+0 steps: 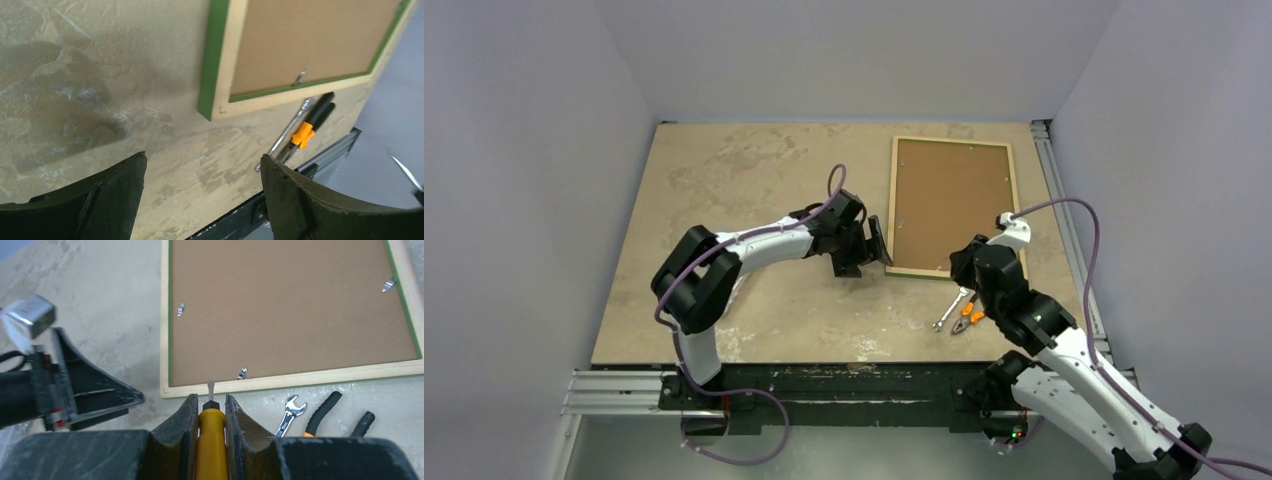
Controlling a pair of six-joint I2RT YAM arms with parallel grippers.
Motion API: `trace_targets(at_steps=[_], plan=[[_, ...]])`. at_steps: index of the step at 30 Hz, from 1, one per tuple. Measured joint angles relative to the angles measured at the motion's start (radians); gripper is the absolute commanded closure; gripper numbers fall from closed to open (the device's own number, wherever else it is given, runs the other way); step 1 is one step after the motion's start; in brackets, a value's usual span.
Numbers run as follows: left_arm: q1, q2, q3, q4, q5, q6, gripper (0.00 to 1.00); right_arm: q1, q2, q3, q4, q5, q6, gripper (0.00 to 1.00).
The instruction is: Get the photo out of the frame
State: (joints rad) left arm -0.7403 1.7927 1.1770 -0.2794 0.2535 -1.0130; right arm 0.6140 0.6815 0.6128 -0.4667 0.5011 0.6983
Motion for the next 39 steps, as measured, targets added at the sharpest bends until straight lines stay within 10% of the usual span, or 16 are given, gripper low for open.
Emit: trace_targets(at_steps=[25, 39], plan=[[-0.116, 0.24, 0.23, -0.204, -0.107, -0.754, 0.28, 0.0, -0.231, -0.001, -0.141, -0.033, -0.011, 1.0], [-0.124, 0.332, 0.394, -0.426, -0.2, -0.888, 0.59, 0.0, -0.266, -0.008, -0.149, -0.063, -0.02, 1.0]])
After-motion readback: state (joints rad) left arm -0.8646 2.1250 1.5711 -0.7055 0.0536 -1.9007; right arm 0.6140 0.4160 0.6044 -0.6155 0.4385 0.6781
